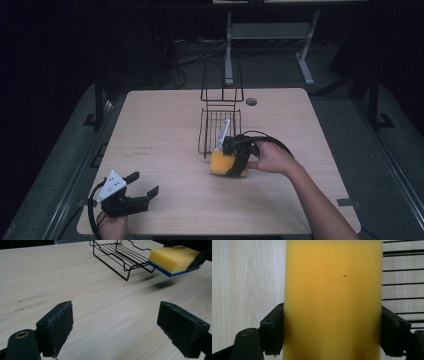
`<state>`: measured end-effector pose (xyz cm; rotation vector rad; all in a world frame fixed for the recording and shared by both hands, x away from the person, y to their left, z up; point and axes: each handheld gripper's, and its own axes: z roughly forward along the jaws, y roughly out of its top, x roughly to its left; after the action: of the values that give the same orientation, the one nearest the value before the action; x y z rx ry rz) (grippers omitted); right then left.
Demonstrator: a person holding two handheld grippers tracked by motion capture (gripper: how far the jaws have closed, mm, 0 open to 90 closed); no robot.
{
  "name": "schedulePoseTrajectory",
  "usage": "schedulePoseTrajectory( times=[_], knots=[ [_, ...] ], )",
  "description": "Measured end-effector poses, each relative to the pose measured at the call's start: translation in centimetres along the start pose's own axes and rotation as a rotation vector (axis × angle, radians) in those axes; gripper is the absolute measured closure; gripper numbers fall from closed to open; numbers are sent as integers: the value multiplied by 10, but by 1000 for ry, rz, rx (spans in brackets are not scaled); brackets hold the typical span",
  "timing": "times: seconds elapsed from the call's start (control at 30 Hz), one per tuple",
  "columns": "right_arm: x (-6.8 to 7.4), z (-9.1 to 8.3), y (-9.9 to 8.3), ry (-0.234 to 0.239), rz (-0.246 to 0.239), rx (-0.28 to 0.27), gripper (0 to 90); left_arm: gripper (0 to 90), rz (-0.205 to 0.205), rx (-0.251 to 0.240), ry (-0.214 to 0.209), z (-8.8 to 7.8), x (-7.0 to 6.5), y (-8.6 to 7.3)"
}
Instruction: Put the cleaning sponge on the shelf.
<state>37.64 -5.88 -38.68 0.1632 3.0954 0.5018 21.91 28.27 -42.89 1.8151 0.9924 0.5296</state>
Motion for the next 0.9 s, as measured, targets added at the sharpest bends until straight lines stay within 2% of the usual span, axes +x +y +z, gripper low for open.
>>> schedulePoseTrajectory(
  times=[0.13, 0.33, 0.47, 0.53, 0.67, 0.8, 0.9],
  knots=[
    [-5, -3, 4, 5, 0, -17, 215, 128, 7, 3, -4, 1, -1, 0],
    [-10, -4, 10, -7, -3, -13, 215, 129, 6, 2, -1, 1, -1, 0],
    [-15, -5, 14, 4, -1, -26, 215, 128, 6, 4, -2, 1, -1, 0],
    [-18, -4, 18, -7, -1, -3, 215, 128, 6, 2, -3, 1, -1, 0],
    [-22, -3, 21, -5, -7, 0, 214, 128, 4, 2, -4, 1, -1, 0],
    [-31, 1, 19, 8, 15, -11, 215, 128, 5, 1, -3, 1, 0, 0],
    [-33, 2, 19, 6, 20, -7, 215, 128, 6, 1, -3, 0, 0, 0]
  ],
)
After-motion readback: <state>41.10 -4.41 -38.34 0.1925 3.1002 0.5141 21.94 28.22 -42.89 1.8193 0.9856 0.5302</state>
